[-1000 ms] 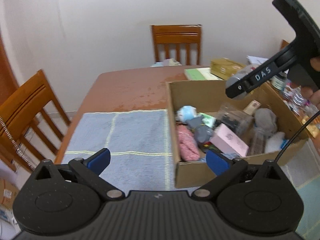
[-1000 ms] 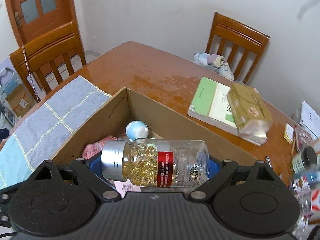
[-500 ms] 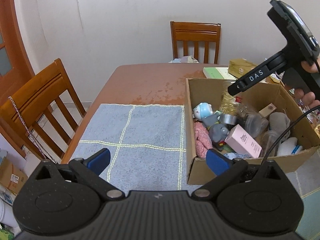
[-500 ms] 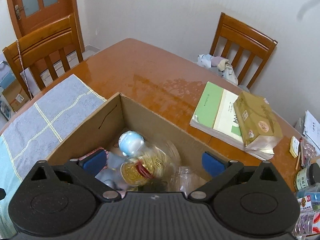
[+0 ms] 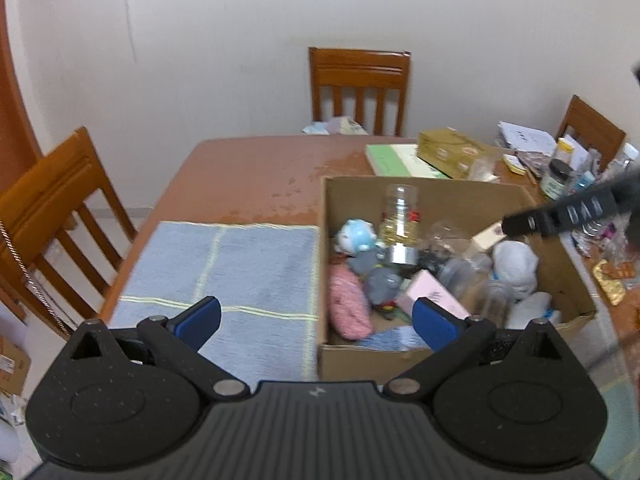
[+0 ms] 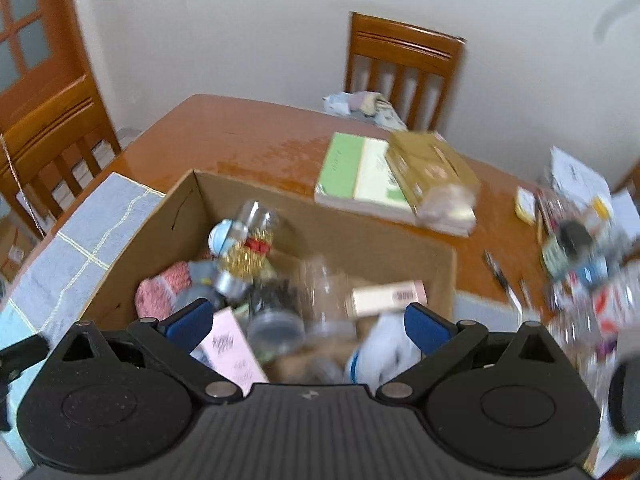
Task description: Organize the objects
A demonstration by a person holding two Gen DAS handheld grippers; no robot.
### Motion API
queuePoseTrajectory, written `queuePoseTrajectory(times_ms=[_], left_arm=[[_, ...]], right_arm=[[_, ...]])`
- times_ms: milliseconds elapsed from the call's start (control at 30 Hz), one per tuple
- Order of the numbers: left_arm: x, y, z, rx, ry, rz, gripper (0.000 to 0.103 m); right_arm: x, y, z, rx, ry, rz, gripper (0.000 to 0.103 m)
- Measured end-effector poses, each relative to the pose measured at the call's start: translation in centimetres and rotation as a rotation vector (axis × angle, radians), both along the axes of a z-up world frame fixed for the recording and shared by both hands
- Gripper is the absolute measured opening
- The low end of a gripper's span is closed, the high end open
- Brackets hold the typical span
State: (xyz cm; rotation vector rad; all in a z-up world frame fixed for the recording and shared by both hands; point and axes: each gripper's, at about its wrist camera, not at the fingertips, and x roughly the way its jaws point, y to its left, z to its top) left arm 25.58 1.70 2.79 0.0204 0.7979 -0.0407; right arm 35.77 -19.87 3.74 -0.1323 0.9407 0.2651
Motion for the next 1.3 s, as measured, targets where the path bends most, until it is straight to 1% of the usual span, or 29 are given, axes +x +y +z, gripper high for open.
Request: queuePoseTrajectory(times_ms=[67, 167, 333, 500, 600, 867, 1100, 1300], left_arm=[[0.1, -0.6, -0.1, -0.014, 0.018, -0.012, 0.102], [0.1, -1.6, -0.5, -0.005, 0.049, -0.022, 0.102], [-0.2, -2.5, -1.3, 0.004, 0.122, -0.007, 0.102], [-0.7, -2.8, -1.5, -0.028, 0.172, -0.007, 0.102], [-0.9, -3.2, -1.3, -0.007, 0.183, -0.014, 0.102], [-1.6, -3.7, -0.3, 0.043, 0.163, -0.02, 0.102], [-1.7, -3.5, 0.4, 0.056, 0.138, -0.006, 0.102], [-1.5, -3.6, 0.5, 0.051, 0.139, -0.01, 0.102]], right_arm=[[-1.8, -0.6, -0.2, 0.009, 0.005, -0.038, 0.103], [-4.3, -1.1, -0.9, -0.002, 0.021, -0.11, 0.103], [-8.0, -1.6, -1.9, -0.026, 0.055, -0.222, 0.103], [-10.4, -1.9, -2.2, -0.035, 0.067, -0.302, 0.103], [-11.4, -1.7, -2.3, -0.021, 0.076, -0.316, 0.103], [-11.9, -1.1, -1.5, 0.005, 0.062, -0.319, 0.103], [-11.8, -0.9, -1.4, 0.016, 0.068, -0.318, 0.103], [-11.7, -0.9, -1.3, 0.015, 0.068, -0.313, 0.103]])
